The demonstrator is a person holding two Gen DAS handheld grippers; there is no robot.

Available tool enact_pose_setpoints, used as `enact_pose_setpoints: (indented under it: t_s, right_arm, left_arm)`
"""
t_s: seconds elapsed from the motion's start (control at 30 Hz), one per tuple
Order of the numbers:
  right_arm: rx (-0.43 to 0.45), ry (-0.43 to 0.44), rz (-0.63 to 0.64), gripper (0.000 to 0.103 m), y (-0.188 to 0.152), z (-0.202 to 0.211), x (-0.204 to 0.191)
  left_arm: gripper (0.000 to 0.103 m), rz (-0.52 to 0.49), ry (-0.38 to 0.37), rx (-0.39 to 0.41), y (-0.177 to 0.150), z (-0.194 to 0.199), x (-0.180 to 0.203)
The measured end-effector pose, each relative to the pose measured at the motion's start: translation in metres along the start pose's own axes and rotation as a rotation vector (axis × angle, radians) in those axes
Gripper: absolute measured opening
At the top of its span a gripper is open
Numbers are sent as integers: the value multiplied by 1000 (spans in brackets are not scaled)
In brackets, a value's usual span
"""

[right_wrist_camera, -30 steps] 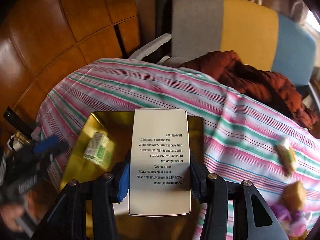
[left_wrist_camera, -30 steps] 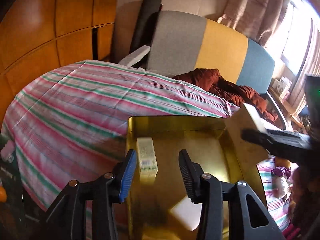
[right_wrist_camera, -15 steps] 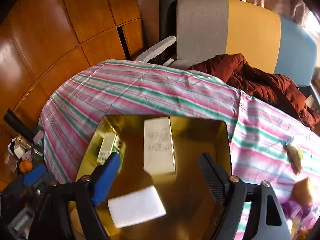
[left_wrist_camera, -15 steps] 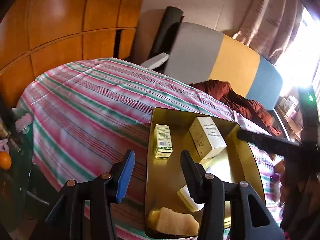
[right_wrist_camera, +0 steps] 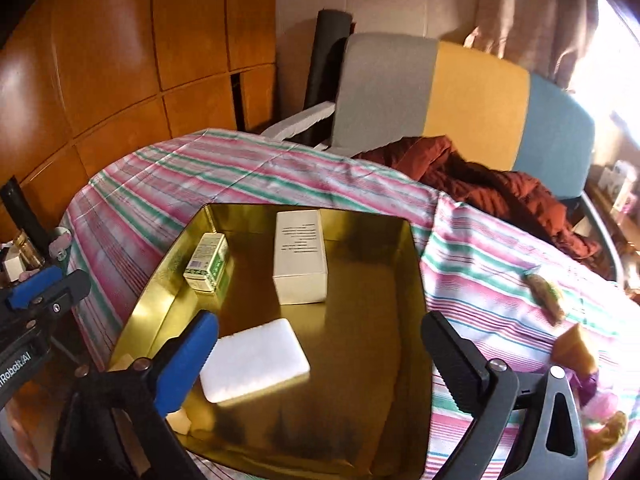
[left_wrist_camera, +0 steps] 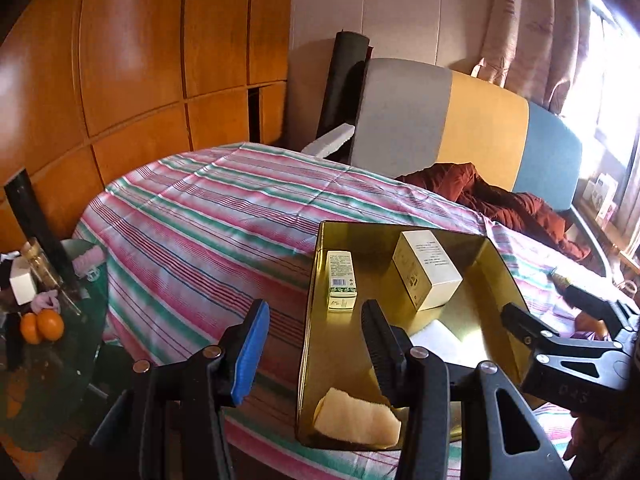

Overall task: Organize objects
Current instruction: 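Lower both boxes into the gold tray and open both tools, then move both open tools back to the pile of items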

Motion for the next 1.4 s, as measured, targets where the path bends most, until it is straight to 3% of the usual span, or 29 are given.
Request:
enact_pose_setpoints:
  t_s: [0.3, 1.4]
  right_arm:
    - [41, -38, 17, 103, -16, 22, 9]
    - [21, -56, -85, 103, -60, 41, 60]
  left_arm:
    - [49, -6, 67, 28, -3, 14, -2]
    - [49, -166, -20, 24, -13, 31, 53]
Point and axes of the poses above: each gripper's, at about its wrist camera, not at the fingertips, and z roughly against the way its jaws point, x to its right, y to its top, the point moved 4 cm from there along -z, roughly the way its jaws point, and after that the axes turned 4 degrees about x, right-handed, at the moved point
